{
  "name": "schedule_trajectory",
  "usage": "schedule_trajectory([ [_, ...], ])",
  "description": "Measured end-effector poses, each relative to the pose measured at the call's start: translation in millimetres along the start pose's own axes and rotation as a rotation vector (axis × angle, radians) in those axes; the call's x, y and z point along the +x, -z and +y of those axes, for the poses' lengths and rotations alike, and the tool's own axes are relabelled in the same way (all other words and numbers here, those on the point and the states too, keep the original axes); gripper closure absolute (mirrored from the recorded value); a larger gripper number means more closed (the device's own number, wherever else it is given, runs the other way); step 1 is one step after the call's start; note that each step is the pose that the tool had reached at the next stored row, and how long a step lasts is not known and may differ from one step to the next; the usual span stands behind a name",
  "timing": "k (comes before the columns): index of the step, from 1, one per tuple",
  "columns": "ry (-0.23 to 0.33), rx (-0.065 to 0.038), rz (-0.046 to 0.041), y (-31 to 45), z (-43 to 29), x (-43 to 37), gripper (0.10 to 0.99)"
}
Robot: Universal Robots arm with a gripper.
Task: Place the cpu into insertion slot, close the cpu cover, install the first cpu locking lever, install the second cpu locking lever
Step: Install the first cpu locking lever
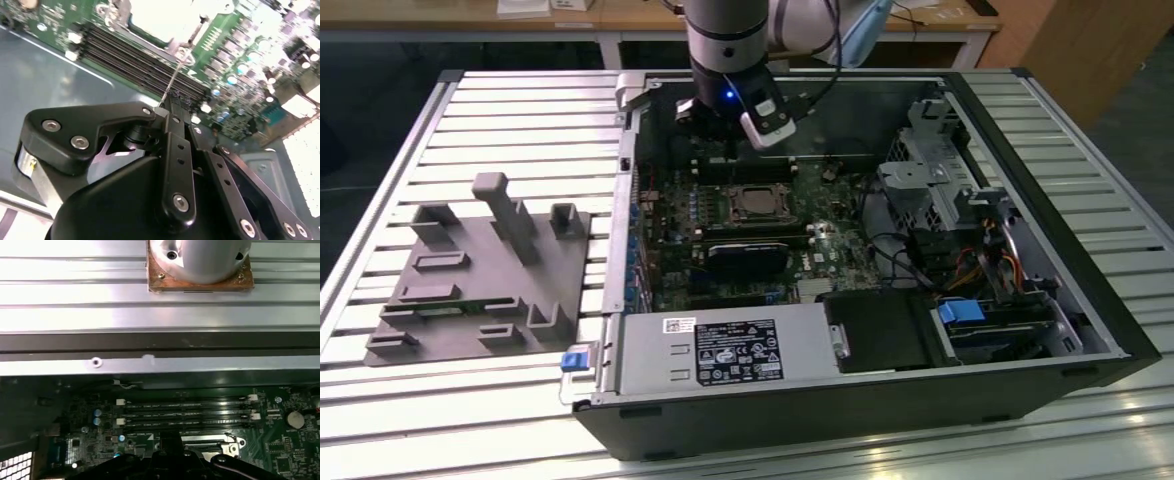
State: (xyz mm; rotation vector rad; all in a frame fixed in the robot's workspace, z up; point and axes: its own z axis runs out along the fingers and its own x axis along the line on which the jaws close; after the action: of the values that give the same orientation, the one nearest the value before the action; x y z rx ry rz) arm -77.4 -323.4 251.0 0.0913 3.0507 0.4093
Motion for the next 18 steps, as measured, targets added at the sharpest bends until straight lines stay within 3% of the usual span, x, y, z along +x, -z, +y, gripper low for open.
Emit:
schedule_trajectory([
  [4, 0.0, 0.0, 0.0, -0.8, 0.6, -11.4, 0.984],
  [9, 0.0, 0.0, -0.0001, -0.9, 0.6, -12.3, 0.984],
  [11, 0.001, 0.0, -0.0045, -1.1, 0.6, -12.2, 0.984],
  [18, 0.018, 0.008, -0.0647, -3.5, -0.3, -9.8, 0.984],
])
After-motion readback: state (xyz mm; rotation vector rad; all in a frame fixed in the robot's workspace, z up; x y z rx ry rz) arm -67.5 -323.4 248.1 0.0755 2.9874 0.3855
